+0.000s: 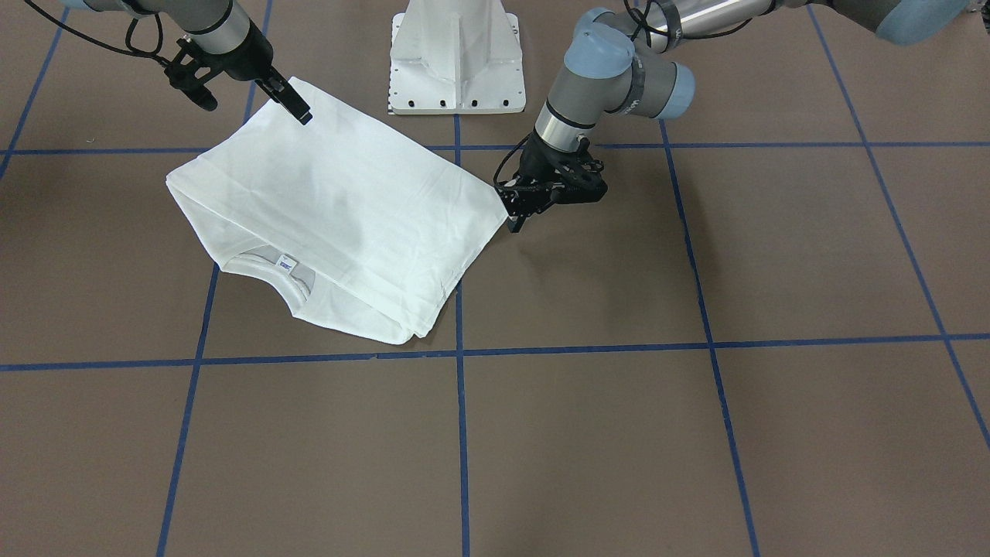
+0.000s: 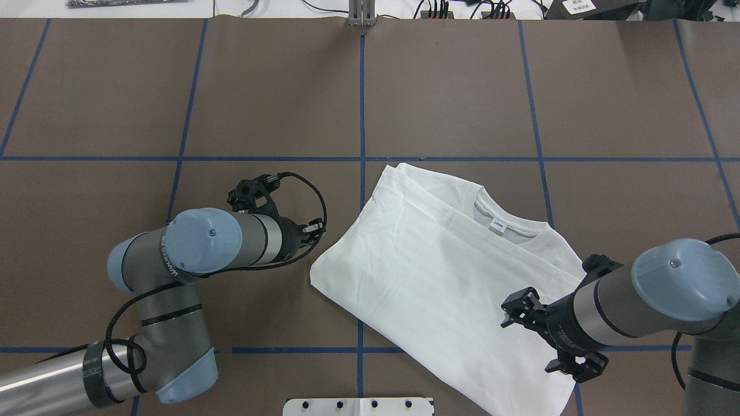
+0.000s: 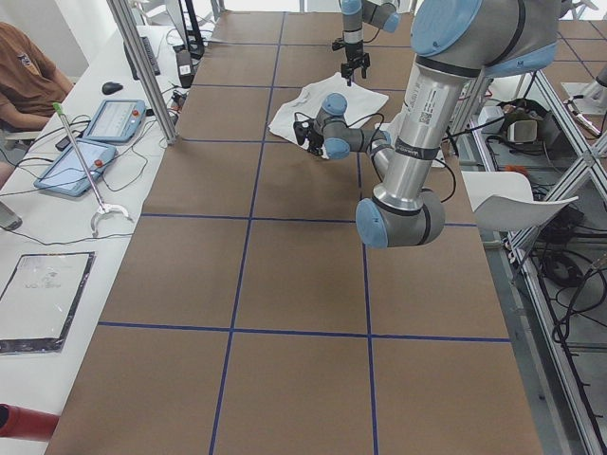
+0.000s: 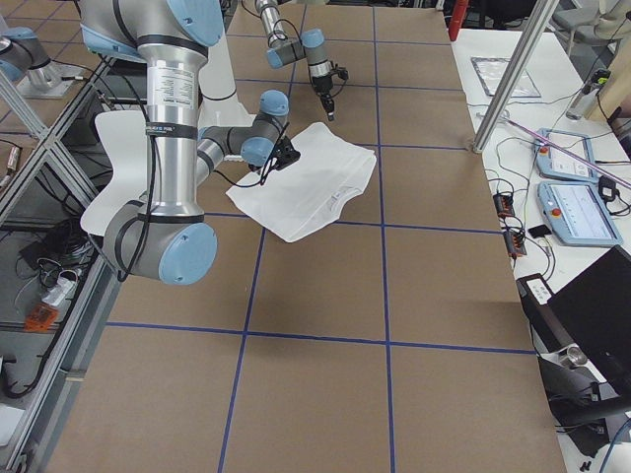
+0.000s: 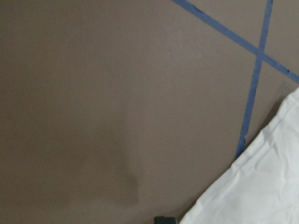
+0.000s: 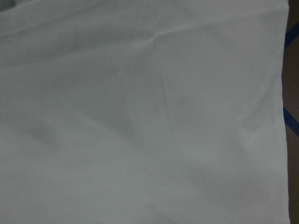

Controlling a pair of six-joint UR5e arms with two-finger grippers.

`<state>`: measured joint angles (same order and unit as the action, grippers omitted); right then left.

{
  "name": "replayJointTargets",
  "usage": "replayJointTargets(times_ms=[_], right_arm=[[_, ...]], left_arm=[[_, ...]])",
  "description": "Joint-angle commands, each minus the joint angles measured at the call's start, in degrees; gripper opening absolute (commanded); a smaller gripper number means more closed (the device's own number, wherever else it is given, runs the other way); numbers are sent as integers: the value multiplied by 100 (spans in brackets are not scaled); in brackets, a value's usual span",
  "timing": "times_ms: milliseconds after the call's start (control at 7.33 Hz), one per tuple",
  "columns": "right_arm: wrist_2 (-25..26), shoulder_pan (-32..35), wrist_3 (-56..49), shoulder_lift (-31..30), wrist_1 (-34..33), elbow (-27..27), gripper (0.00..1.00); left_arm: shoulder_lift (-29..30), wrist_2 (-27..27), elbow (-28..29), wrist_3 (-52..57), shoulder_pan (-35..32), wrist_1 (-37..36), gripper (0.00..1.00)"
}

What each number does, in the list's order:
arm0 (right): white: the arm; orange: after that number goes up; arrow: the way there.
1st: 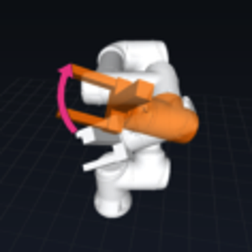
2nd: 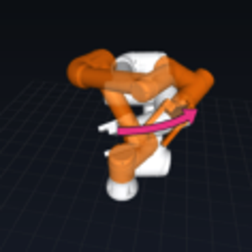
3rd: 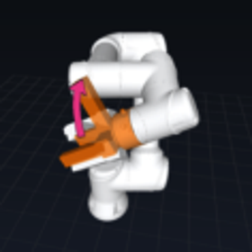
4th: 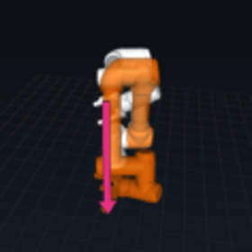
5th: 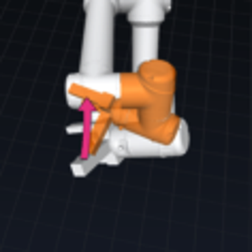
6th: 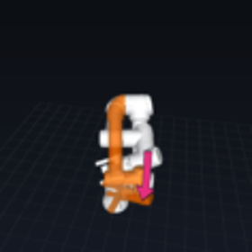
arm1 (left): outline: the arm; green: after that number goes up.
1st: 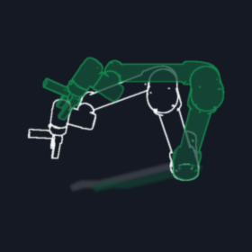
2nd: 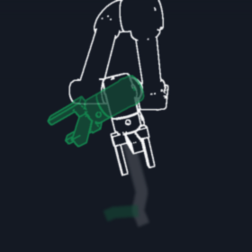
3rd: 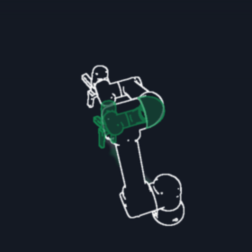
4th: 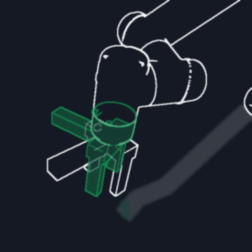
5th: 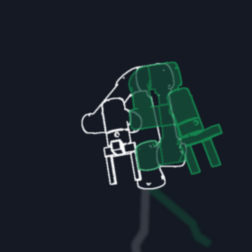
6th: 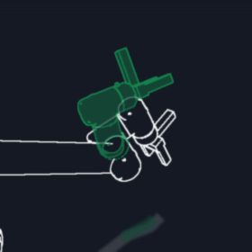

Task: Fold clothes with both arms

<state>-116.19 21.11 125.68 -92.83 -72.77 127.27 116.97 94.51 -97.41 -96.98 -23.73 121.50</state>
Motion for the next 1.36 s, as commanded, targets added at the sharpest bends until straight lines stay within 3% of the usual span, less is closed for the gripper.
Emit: replayJointTargets(times_ms=[0,136,409,955,1227], right_arm=[[9,85,-9,37,0,-26,100],[70,330,-52,184,0,-183,100],[70,1067,-533,816,0,-710,100],[70,1948,-1817,1547,0,-1404,100],[62,1967,-1819,1601,-9,-1450,100]], left_arm=[[1,58,-67,-4,-53,-4,40],[1,76,-129,-249,-1,-12,53],[-51,173,-120,-356,165,-21,65],[-60,182,-93,-550,491,-73,63],[-8,173,-181,-550,501,-625,62]])
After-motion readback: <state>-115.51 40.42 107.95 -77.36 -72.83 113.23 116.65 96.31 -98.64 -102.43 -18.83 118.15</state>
